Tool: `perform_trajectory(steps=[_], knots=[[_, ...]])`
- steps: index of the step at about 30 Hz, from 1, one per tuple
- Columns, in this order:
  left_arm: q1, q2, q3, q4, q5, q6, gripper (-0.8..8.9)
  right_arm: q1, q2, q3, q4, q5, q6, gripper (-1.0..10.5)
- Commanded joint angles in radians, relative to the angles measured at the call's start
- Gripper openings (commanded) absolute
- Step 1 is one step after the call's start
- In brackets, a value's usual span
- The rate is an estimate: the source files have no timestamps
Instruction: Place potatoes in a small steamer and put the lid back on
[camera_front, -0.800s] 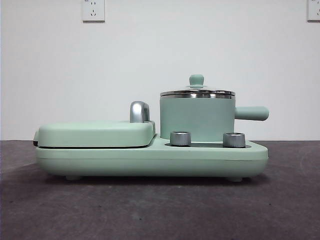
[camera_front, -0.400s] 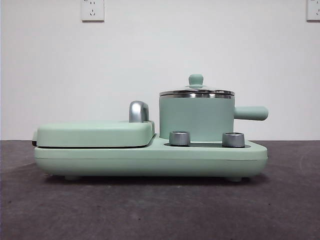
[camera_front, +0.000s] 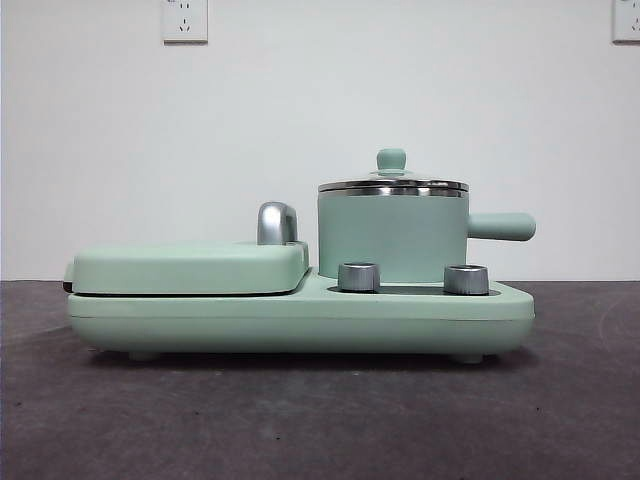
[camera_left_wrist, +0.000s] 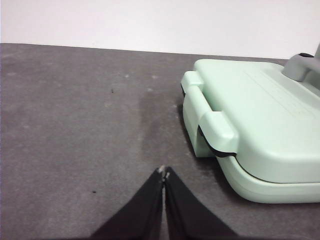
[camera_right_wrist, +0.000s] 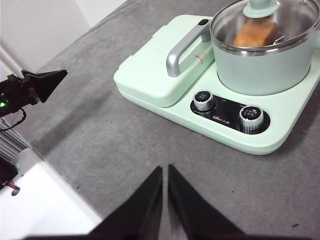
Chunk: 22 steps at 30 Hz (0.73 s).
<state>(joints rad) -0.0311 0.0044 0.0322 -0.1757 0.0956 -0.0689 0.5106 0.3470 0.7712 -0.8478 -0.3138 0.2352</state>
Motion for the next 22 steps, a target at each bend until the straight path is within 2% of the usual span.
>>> perform_trajectory(steps=[1,22], knots=[[0.008,-0.001,-0.019,-0.01,-0.026,0.025,0.06,0.006,0.002,0.004,0.011,0.0,-0.008,0.1],[0.011,-0.001,-0.019,-0.009,-0.026,0.024,0.06,0.006,0.001,0.002,0.017,0.0,-0.008,0.1]])
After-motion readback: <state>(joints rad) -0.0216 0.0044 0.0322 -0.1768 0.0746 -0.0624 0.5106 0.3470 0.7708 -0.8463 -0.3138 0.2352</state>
